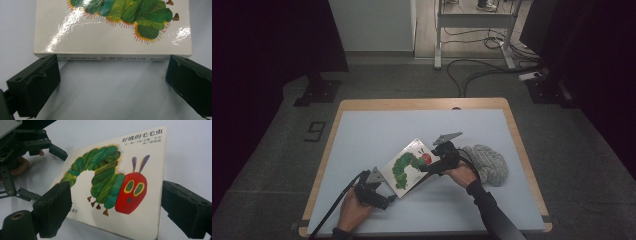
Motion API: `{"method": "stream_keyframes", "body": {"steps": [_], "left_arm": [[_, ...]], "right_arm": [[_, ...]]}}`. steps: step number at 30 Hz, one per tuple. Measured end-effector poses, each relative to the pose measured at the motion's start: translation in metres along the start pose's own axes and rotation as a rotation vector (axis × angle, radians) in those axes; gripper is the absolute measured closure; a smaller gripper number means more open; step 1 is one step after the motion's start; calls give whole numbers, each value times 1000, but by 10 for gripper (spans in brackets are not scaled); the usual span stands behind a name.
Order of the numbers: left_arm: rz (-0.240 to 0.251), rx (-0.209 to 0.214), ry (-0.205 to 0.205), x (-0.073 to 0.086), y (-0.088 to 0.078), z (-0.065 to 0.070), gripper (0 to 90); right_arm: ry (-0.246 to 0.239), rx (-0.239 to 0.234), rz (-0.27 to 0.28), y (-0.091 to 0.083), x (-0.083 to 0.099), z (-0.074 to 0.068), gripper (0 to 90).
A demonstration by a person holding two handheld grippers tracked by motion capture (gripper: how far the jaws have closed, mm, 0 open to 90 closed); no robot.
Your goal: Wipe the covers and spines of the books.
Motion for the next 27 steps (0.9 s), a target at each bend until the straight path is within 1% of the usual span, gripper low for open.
{"method": "stream_keyframes", "body": {"steps": [2, 6, 11, 14, 17, 21, 24, 27], "left_arm": [[0, -1, 0, 0, 0, 0, 0], [0, -1, 0, 0, 0, 0, 0], [0, -1, -1, 0, 0, 0, 0], [0, -2, -2, 0, 0, 0, 0], [-1, -2, -3, 0, 0, 1, 0], [-1, -2, -3, 0, 0, 1, 0], [-1, -2, -4, 0, 0, 0, 0], [0, 1, -6, 0, 0, 0, 0]], "right_arm": [[11, -51, -5, 0, 1, -3, 125], [-25, -23, -19, 0, 0, -7, 127], [-62, -8, -52, 2, -4, -6, 156], [-99, -9, -83, 6, -8, -3, 168], [-109, -19, -100, 8, -12, 1, 209], [-135, -7, -143, 8, -17, 6, 315], [-140, -11, -167, 6, -18, 8, 349], [-152, -17, -172, 3, -17, 7, 365]]}}
Point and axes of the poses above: each handheld gripper's, and its own axes: y roughly forward along the jaws, x roughly out of its underside, z roughly to its right, the point moved 3 cm from there along y, roughly forward along the jaws, and after that the axes turned 3 degrees about y, right-handed, at the moved point
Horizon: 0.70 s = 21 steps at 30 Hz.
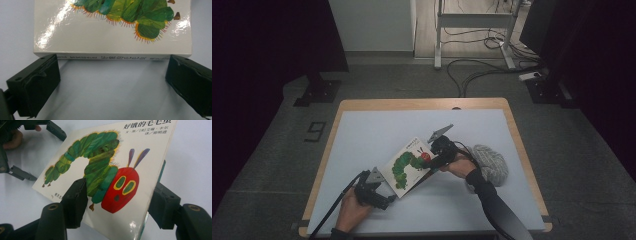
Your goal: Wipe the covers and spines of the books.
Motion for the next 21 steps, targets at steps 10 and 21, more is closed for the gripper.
{"method": "stream_keyframes", "body": {"steps": [10, 21], "left_arm": [[-3, 10, -50, -1, -3, -3, 0], [18, 15, -77, -9, -13, -7, 0]], "right_arm": [[-5, 2, 1, -4, 9, 0, 399], [-7, 4, 22, -11, 24, -2, 442]]}}
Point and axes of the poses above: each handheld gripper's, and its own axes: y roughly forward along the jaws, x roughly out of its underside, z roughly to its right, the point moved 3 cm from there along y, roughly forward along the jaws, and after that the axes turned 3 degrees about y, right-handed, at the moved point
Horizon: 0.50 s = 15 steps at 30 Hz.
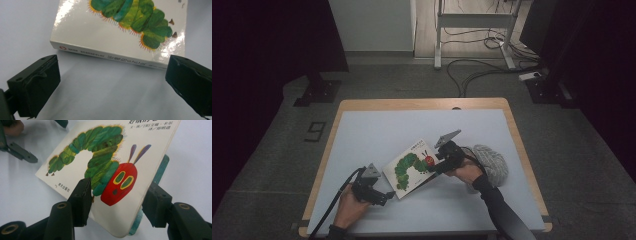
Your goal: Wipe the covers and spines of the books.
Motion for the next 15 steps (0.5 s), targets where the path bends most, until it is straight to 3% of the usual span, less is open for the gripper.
{"method": "stream_keyframes", "body": {"steps": [7, 15], "left_arm": [[-23, -15, 38, -9, -3, 3, 0], [-16, 20, 12, -15, 1, 4, 8]], "right_arm": [[3, 6, 8, -3, 11, -1, 463], [-6, 21, 21, -7, 20, -3, 477]]}}
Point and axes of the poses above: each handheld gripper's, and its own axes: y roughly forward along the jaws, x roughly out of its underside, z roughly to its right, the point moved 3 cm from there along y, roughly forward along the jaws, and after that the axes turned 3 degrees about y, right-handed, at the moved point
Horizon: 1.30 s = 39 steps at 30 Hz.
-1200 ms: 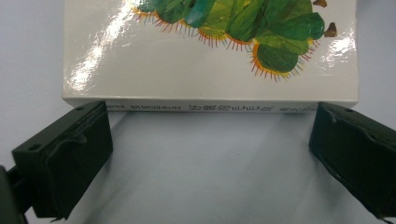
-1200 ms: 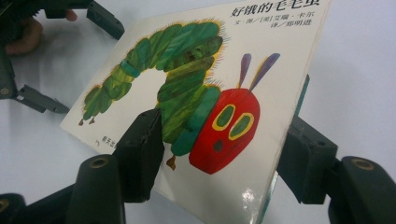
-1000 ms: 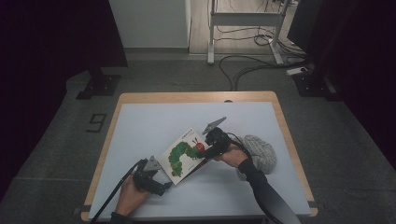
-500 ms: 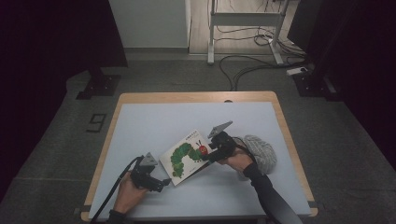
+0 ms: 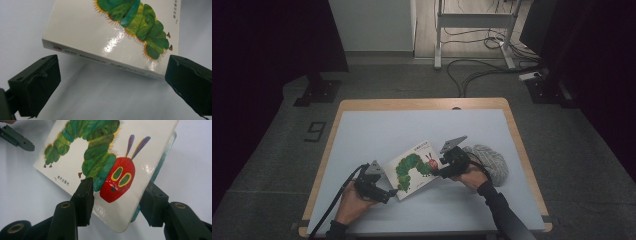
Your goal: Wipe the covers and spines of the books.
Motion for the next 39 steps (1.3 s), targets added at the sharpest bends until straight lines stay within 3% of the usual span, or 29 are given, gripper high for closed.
{"method": "stream_keyframes", "body": {"steps": [8, 14, 21, 28, 33, 36, 39], "left_arm": [[19, 32, 16, -7, 6, 5, 103], [41, 24, 21, -10, 0, 7, 187], [93, 19, 28, -14, -9, 7, 323], [92, 19, 40, -17, -10, 8, 378], [104, 19, 41, -21, -14, 8, 427], [120, 20, 47, -23, -17, 7, 469], [125, 21, 49, -26, -19, 7, 505]], "right_arm": [[5, 4, 14, -1, 9, 0, 494], [12, -8, 18, 0, 13, 2, 485], [17, -6, 24, 0, 13, 3, 412], [53, 40, 65, -6, 3, 11, 342], [59, 63, 62, 0, -8, 17, 283], [82, 37, 72, 6, -13, 20, 285], [99, 1, 78, 10, -16, 22, 351]]}}
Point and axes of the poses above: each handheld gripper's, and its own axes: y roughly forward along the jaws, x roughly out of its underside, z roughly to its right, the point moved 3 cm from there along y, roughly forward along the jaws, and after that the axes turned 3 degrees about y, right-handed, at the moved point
